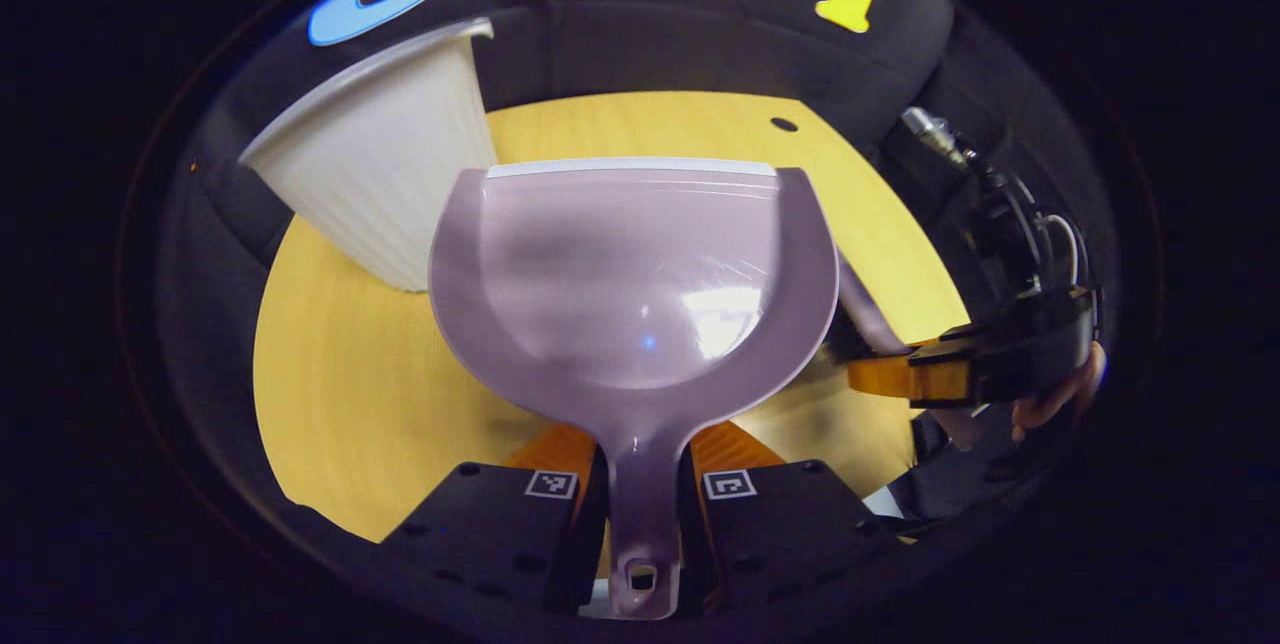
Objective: Pick up the small broom and dustpan from the desktop, sweep the trash into the dustpan with the broom, and then empty the trash into the garbage bin.
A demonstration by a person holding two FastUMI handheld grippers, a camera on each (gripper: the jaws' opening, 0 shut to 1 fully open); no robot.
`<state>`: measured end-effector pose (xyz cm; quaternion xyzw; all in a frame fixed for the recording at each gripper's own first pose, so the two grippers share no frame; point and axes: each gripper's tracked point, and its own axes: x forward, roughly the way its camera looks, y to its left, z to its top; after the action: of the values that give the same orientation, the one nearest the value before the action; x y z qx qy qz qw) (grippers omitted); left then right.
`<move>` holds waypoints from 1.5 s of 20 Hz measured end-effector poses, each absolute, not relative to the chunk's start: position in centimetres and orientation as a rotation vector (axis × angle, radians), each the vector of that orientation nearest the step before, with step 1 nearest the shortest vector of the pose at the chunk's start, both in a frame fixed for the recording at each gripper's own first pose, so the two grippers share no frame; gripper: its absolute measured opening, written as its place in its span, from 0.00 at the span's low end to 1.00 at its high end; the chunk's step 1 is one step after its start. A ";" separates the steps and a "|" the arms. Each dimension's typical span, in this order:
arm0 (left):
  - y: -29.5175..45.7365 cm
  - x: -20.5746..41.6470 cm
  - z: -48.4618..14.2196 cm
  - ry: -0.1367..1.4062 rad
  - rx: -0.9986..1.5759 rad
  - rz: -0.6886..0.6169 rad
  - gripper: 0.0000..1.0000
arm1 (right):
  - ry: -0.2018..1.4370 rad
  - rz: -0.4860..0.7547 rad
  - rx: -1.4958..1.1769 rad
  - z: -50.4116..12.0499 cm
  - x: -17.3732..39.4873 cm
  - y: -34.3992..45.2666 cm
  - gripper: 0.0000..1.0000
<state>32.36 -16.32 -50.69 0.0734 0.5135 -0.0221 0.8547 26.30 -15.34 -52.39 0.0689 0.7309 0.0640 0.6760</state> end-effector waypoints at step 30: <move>-15.9 34.4 -47.8 1.116 0.054 0.123 0.84 | 1.562 0.151 0.135 -51.5 30.6 -16.2 0.97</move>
<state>34.38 -15.90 -47.81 0.0257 0.5292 0.0581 0.8461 30.62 -16.21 -51.51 0.0607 0.7027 0.0680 0.7057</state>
